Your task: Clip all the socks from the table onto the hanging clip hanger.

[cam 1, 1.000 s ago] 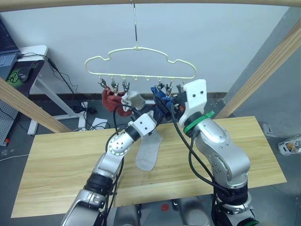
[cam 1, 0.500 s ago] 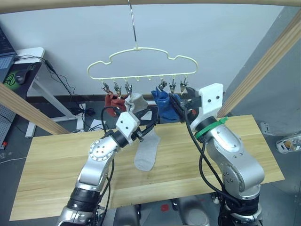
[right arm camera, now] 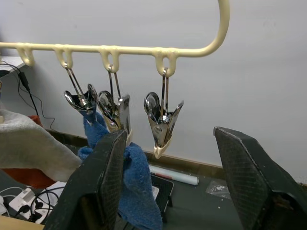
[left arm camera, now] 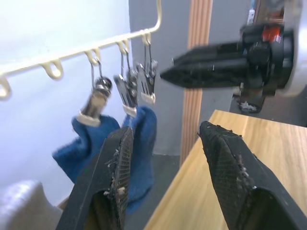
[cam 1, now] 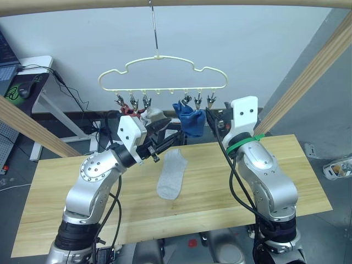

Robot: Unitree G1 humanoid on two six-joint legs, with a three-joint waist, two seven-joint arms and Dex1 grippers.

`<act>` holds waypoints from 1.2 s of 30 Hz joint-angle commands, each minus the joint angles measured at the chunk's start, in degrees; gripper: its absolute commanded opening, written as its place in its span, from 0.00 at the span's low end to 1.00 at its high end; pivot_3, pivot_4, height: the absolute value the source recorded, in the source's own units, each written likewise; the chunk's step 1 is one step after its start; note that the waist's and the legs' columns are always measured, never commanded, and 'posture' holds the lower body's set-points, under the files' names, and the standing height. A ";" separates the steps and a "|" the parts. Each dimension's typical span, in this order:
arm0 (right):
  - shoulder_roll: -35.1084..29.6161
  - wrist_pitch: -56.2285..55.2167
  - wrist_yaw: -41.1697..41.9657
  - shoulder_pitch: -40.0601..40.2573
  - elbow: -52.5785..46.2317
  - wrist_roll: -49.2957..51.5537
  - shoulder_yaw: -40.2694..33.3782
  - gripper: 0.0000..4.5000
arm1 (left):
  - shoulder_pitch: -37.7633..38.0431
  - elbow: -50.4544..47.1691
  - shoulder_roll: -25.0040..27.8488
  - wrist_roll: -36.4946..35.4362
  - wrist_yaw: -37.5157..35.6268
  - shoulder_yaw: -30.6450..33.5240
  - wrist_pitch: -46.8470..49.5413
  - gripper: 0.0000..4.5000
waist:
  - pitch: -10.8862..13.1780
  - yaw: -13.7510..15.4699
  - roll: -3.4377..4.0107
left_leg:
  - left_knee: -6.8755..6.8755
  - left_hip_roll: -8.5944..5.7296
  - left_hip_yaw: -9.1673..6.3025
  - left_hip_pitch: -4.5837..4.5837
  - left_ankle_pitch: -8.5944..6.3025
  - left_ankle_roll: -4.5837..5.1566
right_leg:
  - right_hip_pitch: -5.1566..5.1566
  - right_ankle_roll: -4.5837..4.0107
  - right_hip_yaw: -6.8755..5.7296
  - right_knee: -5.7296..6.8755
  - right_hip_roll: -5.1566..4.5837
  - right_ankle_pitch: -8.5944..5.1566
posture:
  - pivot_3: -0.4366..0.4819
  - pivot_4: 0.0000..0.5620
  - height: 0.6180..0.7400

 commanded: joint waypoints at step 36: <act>5.74 -11.24 -2.96 -8.47 13.89 -3.45 -1.92 0.48 | -1.55 0.09 0.96 3.54 -0.45 0.52 -1.10 0.54 | -0.06 0.31 -0.01 | 0.02 0.03 0.01 0.00 0.00 -0.01 | -0.01 -0.10 0.01 0.03 0.02 0.06 | 0.28 0.41 1.00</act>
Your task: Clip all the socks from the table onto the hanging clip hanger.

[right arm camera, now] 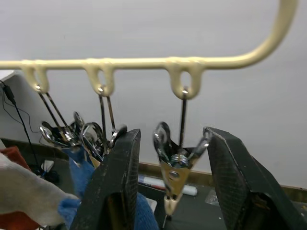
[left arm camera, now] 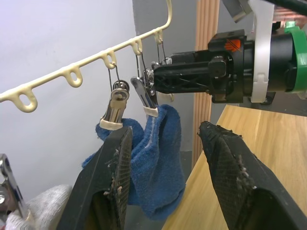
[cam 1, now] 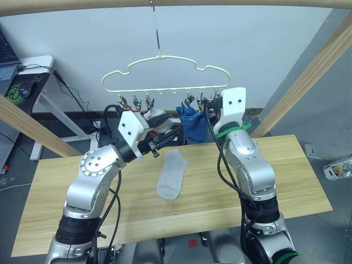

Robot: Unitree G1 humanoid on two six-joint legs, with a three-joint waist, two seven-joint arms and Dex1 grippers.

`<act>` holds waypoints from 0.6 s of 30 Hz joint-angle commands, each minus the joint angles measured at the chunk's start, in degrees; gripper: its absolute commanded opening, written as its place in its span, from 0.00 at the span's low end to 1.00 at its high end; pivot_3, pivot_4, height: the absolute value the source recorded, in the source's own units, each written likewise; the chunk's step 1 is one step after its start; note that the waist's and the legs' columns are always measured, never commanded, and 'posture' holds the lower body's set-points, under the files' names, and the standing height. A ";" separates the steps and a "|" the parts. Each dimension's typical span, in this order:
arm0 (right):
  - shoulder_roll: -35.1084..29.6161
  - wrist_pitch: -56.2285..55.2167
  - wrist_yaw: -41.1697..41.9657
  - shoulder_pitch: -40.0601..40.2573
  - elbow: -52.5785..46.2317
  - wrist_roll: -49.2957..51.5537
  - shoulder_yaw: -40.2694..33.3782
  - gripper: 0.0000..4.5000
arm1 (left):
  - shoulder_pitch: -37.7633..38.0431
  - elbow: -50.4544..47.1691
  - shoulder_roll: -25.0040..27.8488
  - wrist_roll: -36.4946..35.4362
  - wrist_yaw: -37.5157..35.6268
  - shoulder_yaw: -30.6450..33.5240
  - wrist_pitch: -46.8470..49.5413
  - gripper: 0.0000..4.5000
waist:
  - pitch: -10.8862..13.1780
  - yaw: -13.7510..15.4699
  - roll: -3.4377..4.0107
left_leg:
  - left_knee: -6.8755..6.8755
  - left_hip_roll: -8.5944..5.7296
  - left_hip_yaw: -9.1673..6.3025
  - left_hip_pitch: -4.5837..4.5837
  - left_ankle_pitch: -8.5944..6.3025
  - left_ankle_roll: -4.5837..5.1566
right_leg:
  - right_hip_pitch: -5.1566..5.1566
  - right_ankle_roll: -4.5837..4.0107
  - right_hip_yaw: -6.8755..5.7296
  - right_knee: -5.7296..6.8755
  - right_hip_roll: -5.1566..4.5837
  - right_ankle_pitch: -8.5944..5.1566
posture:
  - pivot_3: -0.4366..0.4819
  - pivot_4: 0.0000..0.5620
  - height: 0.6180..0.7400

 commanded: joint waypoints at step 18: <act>4.02 -3.05 0.95 -3.40 1.39 3.17 -1.88 0.48 | 0.63 -2.60 1.46 -0.11 0.26 1.04 0.07 0.54 | -0.09 1.02 0.00 | 0.01 0.01 0.01 0.00 0.00 -0.01 | 0.00 -0.03 -0.01 0.02 0.00 0.02 | 0.29 0.41 1.00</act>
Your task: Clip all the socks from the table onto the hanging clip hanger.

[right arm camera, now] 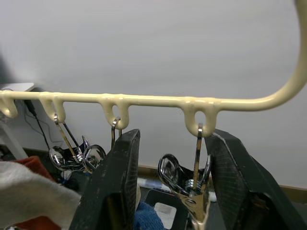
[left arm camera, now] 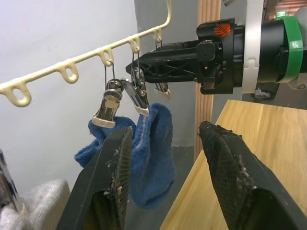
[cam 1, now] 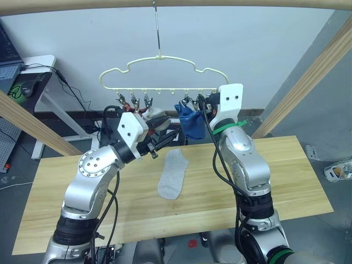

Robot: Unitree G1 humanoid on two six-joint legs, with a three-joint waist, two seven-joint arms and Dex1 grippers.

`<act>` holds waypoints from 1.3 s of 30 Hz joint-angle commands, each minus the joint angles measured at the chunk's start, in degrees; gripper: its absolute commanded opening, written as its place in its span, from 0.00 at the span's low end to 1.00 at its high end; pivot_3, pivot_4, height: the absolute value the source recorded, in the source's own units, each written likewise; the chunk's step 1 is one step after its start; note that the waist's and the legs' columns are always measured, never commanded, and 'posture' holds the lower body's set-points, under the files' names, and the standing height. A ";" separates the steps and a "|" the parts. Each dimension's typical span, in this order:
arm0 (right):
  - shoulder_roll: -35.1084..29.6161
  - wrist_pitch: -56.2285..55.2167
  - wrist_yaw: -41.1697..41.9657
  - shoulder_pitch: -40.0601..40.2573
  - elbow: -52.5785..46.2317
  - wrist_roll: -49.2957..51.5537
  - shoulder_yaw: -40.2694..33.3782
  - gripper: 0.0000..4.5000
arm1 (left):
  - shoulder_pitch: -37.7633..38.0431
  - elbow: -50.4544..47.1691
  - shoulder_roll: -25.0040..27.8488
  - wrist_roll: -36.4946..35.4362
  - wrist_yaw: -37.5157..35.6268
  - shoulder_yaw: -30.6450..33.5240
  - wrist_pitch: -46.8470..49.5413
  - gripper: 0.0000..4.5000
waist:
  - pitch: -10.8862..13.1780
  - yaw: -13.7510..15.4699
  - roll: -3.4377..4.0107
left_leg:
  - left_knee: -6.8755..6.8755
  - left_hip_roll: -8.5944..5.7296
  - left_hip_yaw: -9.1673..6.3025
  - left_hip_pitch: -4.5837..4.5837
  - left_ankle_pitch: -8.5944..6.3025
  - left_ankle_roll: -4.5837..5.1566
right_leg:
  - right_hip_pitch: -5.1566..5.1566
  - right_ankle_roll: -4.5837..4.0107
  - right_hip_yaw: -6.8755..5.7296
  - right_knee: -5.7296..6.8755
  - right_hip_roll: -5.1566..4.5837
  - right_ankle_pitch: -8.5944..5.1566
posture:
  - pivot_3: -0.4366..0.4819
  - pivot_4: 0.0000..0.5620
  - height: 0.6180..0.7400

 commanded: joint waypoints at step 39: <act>-0.71 0.40 -1.63 -2.70 -1.56 -0.81 -1.23 0.00 | 8.94 -2.13 0.62 5.46 8.13 -1.03 7.14 0.78 | 0.00 0.36 0.00 | 0.51 -0.01 -0.02 0.03 -0.01 0.01 | -0.02 -0.01 0.01 0.57 0.08 0.00 | 0.28 0.43 1.00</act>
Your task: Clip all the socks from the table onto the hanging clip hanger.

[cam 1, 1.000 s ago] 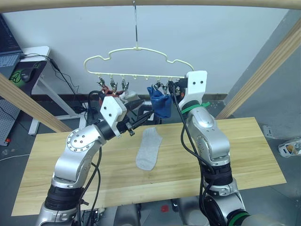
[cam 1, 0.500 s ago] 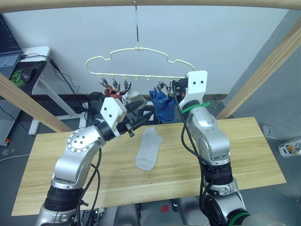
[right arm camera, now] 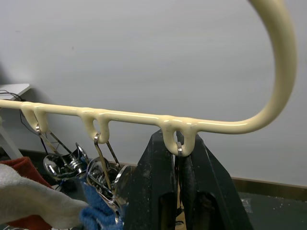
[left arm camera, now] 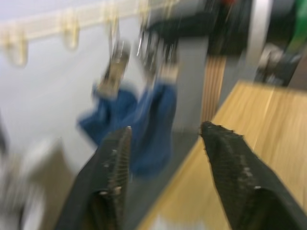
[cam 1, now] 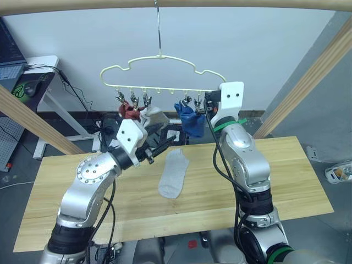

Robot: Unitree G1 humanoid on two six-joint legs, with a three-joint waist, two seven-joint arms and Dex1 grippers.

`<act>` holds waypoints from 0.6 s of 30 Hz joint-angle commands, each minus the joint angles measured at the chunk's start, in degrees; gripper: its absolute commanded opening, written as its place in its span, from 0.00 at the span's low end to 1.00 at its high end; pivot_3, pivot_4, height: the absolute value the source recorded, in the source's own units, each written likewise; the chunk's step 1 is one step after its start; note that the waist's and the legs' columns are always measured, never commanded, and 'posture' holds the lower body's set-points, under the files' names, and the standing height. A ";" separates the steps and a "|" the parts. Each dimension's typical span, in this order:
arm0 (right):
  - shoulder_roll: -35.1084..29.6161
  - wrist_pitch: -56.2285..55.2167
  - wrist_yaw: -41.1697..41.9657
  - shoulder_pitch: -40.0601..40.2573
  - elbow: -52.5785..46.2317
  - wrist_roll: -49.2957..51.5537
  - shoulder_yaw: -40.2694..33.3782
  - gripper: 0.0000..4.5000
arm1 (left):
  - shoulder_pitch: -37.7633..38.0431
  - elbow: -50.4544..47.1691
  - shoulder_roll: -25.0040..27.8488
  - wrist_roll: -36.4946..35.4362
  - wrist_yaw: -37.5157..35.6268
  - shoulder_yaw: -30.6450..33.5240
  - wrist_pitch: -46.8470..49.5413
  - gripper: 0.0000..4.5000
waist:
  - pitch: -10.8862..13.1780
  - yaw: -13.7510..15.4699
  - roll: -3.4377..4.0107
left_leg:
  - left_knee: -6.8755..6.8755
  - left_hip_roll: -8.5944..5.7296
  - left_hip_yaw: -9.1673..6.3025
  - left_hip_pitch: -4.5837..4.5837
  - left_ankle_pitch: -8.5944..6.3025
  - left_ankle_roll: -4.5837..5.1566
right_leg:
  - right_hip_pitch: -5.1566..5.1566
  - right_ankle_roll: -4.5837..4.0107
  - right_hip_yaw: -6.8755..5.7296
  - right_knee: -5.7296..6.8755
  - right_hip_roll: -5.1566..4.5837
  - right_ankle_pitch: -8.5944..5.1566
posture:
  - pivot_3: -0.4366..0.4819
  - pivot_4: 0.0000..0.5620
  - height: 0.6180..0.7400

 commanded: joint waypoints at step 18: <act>-1.63 5.16 0.14 -0.01 -7.62 -0.16 1.39 0.00 | -8.57 31.74 -19.55 14.50 15.15 -9.56 -1.17 1.00 | 0.03 0.00 -0.02 | 0.10 -0.04 0.07 0.09 -0.01 0.01 | 0.01 0.00 -0.03 0.14 0.14 0.00 | 0.21 0.55 1.00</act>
